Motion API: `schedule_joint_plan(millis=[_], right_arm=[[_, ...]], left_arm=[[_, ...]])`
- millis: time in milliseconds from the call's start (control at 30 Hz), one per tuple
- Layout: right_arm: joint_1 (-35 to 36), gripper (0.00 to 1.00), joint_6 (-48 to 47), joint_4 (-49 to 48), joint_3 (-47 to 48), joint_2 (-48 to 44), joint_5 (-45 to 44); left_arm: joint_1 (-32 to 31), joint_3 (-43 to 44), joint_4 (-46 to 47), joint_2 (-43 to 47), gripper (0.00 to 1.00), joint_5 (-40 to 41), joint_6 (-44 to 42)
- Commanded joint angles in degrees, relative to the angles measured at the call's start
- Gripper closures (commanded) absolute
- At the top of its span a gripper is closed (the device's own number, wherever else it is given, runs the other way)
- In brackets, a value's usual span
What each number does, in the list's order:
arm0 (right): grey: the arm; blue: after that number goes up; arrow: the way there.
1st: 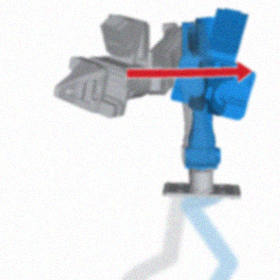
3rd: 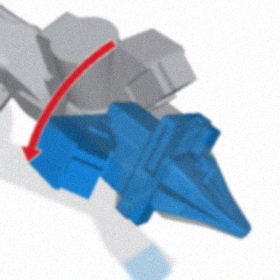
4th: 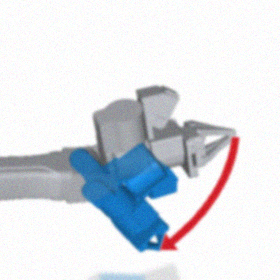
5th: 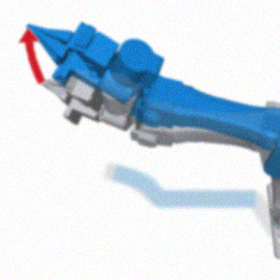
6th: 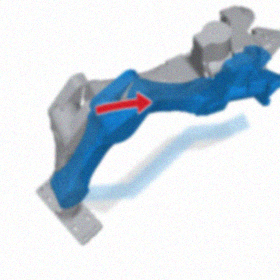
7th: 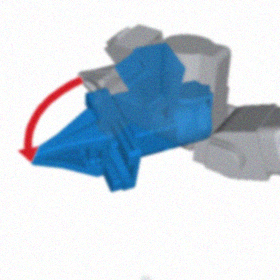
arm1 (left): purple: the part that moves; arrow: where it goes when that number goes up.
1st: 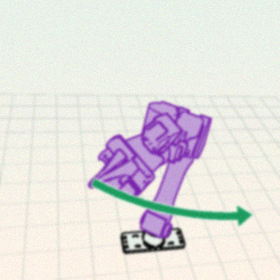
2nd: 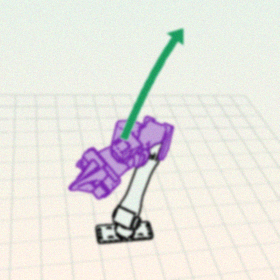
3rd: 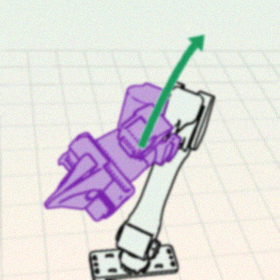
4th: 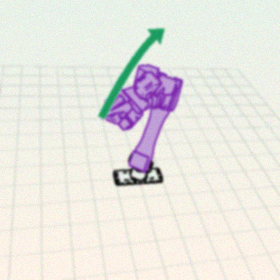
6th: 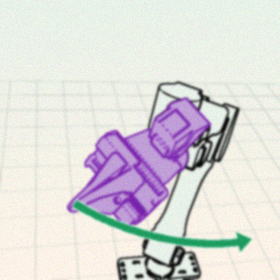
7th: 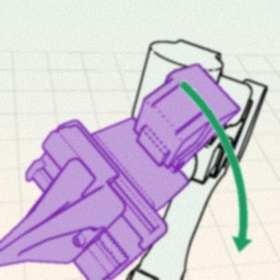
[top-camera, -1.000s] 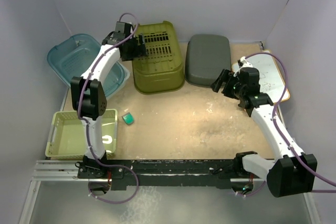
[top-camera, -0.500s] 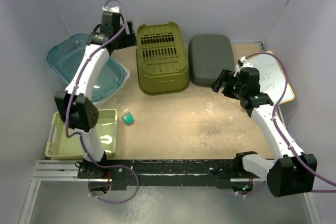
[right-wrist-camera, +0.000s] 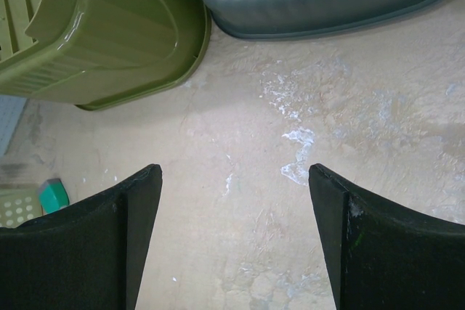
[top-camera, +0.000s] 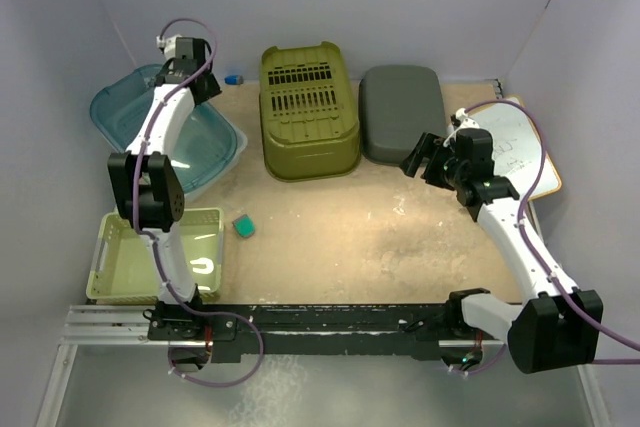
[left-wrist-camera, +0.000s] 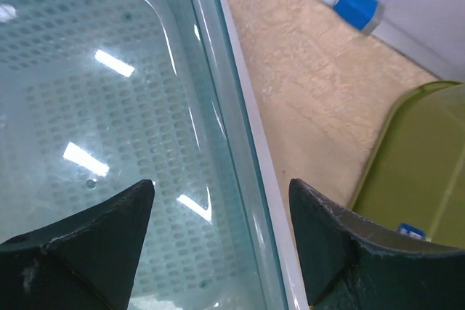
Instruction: Turn the large container upside down
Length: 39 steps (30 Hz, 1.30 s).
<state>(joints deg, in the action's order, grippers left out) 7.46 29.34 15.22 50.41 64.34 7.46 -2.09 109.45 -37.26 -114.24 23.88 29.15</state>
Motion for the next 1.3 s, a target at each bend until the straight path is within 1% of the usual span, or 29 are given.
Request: schedule_joint_plan(millis=[0,167,267,333,367,433,500,633,800,933,1033,1133,1200,1267], right_arm=[[0.0,0.16,-0.9,0.1,-0.4,-2.1,0.8],[0.0,0.16,-0.7,0.2,-0.4,-1.9,1.1],[0.0,0.16,-0.7,0.3,-0.1,-1.6,1.4],[0.0,0.16,-0.7,0.3,0.0,-1.6,1.3],[0.0,0.16,-0.7,0.3,0.1,-1.6,1.3],[0.0,0.16,-0.7,0.3,0.3,-1.5,1.3],[0.0,0.16,-0.8,0.4,0.5,-1.5,1.3],[0.0,0.16,-1.0,0.8,0.6,-1.5,1.5],[0.0,0.16,-1.0,1.3,0.3,-1.6,2.7],[0.0,0.16,-0.9,1.2,0.3,-1.7,2.8],[0.0,0.16,-0.8,1.3,0.3,-1.8,2.8],[0.0,0.16,-0.4,1.6,0.5,-2.4,2.8],[0.0,0.16,-0.1,1.9,0.8,-3.1,2.6],[0.0,0.16,0.5,2.6,1.0,-3.8,1.6]], left_arm=[[0.9,0.2,4.3,-2.1,0.3,-0.9,0.6],[1.0,0.6,4.5,-3.9,0.42,-2.9,0.3],[1.0,1.1,3.7,-4.2,0.56,-4.1,0.2],[1.0,1.5,3.2,-3.6,0.67,-4.5,0.1],[1.0,1.8,2.9,-3.2,0.7,-4.7,-0.2],[1.0,3.1,1.9,-2.0,0.8,-4.6,-0.8],[1.0,4.7,0.6,-0.2,0.88,-4.4,-1.5],[0.9,7.3,-2.0,4.0,0.99,-3.9,-2.8],[0.9,7.9,-3.6,10.3,1.0,-3.4,-4.0],[0.9,8.6,-4.2,13.5,1.0,-5.7,-4.6],[0.9,9.7,-4.7,15.3,1.0,-9.3,-5.3],[0.6,10.5,-4.8,17.5,1.0,-15.1,-6.1],[-0.8,10.6,-5.0,19.4,1.0,-17.9,-6.7],[-4.3,10.1,-5.2,21.4,1.0,-19.7,-7.7]])
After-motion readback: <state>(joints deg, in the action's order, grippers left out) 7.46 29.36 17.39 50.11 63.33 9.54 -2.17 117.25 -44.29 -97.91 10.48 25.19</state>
